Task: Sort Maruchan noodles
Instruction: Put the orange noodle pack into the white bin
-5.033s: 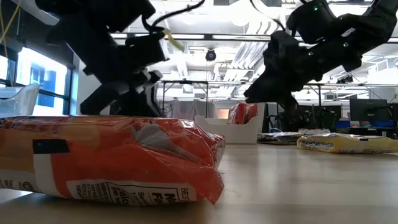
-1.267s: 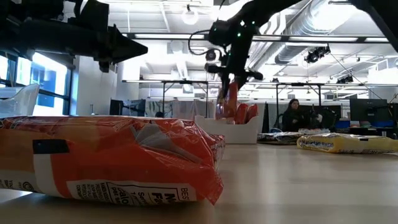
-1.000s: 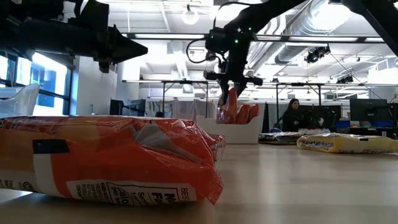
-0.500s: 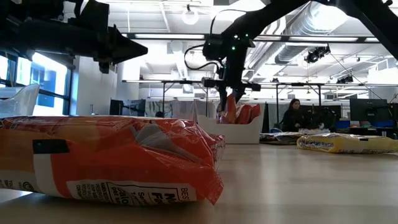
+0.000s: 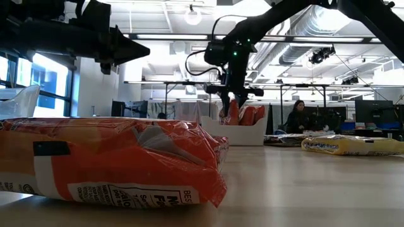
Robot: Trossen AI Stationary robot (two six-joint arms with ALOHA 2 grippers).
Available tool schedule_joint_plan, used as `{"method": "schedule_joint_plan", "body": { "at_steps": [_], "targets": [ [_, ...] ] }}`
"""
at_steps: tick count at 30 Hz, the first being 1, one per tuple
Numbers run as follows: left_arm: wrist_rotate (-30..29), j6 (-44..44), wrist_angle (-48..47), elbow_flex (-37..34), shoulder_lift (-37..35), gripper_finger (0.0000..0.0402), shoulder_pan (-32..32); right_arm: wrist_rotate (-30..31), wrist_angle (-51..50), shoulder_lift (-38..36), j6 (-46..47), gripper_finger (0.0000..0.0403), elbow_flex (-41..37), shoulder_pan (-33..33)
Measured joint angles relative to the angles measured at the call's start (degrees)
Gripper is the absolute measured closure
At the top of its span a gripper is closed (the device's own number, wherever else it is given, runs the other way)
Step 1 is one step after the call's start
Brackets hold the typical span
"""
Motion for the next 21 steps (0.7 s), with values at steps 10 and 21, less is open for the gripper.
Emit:
{"method": "schedule_joint_plan", "body": {
  "at_steps": [10,21],
  "targets": [
    [0.0,0.0,-0.8,0.0,0.0,0.0399,0.0,3.0,-0.1,0.2,-2.4,0.024,-0.1,-0.2],
    [0.0,0.0,-1.0,0.0,0.0,0.0399,0.0,3.8,-3.4,0.2,-7.6,0.0198,5.7,-0.2]
  ]
}}
